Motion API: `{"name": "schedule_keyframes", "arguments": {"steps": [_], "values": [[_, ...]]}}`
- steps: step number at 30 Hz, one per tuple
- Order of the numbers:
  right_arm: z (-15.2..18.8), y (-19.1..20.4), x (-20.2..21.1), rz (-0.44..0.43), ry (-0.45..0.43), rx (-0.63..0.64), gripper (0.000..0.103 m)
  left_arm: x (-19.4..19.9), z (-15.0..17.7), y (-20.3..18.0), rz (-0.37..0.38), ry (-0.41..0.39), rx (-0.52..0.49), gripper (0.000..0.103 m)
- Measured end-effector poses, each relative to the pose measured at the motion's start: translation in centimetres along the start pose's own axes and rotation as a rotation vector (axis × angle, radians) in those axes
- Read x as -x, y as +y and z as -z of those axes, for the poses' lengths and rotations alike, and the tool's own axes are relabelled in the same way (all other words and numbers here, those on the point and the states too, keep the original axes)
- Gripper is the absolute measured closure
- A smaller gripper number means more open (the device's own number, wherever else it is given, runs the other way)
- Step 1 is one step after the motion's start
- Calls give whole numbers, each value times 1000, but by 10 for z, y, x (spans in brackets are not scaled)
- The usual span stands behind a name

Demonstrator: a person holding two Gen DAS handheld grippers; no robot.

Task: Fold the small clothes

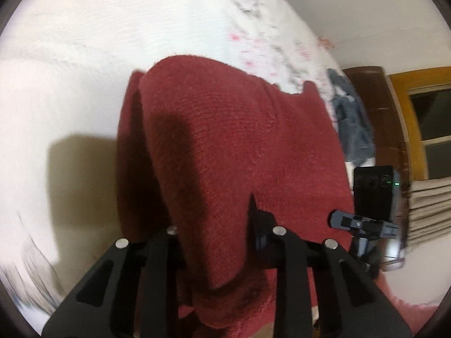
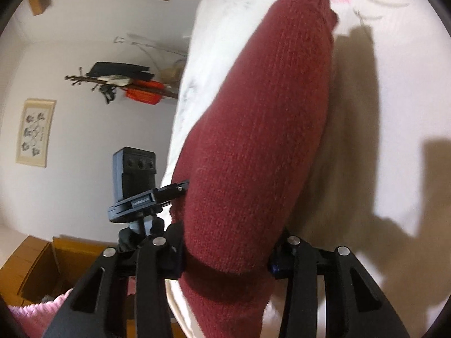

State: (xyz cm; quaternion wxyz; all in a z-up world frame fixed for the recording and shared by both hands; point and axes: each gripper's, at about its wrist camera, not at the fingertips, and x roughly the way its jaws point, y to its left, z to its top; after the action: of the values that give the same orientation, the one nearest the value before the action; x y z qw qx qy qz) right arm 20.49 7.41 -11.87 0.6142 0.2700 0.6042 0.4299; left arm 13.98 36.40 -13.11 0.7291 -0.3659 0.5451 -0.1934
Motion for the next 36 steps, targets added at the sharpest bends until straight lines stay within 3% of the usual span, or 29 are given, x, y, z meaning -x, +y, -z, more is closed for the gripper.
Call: {"name": "schedule_keyframes", "arguments": {"steps": [5, 10, 12, 16, 18, 20, 22, 25, 31, 36], "values": [[42, -1, 56, -41, 27, 8, 61, 2, 52, -52, 93, 43, -7, 78], [116, -24, 98, -38, 66, -85, 60, -26, 120, -86, 141, 146, 29, 78], [150, -41, 114, -16, 76, -131, 60, -44, 147, -96, 139, 194, 42, 78], [195, -80, 133, 47, 74, -195, 60, -81, 190, -113, 51, 240, -47, 78], [205, -93, 133, 95, 67, -187, 60, -96, 194, -116, -18, 233, -106, 75], [206, -100, 128, 92, 53, -184, 59, -105, 192, -112, -84, 223, -122, 64], [205, -99, 125, 101, 40, -158, 58, -104, 188, -109, -108, 208, -112, 62], [204, -98, 124, 107, 32, -124, 55, -92, 178, -116, -161, 147, -179, 60], [213, -93, 121, 134, 20, -111, 52, -91, 136, -129, -146, 41, -200, 76], [211, -89, 116, 143, 10, -116, 51, -88, 127, -132, -121, 25, -242, 85]]}}
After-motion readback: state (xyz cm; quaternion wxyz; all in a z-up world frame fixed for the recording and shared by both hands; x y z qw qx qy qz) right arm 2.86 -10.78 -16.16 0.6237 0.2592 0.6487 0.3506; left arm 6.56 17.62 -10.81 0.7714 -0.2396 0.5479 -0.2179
